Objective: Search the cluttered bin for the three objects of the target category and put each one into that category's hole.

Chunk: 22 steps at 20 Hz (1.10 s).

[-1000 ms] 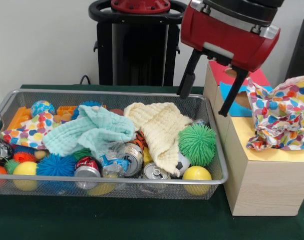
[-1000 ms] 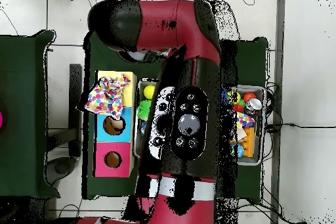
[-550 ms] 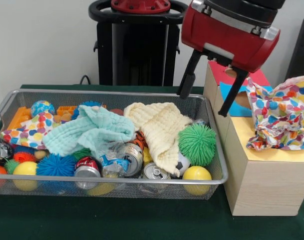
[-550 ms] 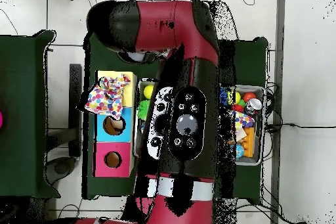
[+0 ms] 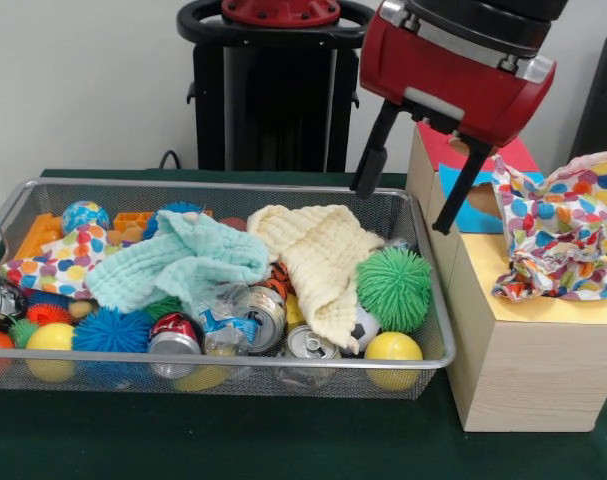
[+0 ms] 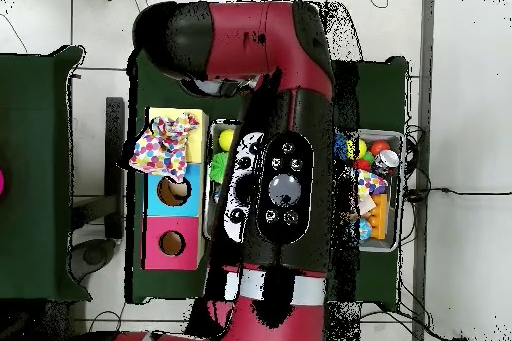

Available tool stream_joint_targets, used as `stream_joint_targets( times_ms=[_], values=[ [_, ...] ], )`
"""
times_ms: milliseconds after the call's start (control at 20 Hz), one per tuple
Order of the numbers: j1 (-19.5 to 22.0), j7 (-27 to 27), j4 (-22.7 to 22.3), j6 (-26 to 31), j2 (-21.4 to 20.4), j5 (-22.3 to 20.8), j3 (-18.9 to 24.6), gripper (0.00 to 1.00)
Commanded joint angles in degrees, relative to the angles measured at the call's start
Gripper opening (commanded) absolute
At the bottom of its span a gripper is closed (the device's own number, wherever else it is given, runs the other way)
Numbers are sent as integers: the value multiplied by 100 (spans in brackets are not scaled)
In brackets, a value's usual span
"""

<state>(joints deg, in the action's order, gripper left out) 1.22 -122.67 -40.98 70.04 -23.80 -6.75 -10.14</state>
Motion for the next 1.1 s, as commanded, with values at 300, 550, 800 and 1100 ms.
stream_joint_targets(
  times_ms=[300, 550, 800, 1100],
  values=[
    [25, -34, -1027, -47, -11, -218, 118, 100],
    [13, -71, -1037, -71, -27, -224, 115, 100],
    [-10, -104, -1050, -164, -32, -282, 79, 100],
    [-22, -99, -1038, -204, -30, -323, 61, 100]
  ],
)
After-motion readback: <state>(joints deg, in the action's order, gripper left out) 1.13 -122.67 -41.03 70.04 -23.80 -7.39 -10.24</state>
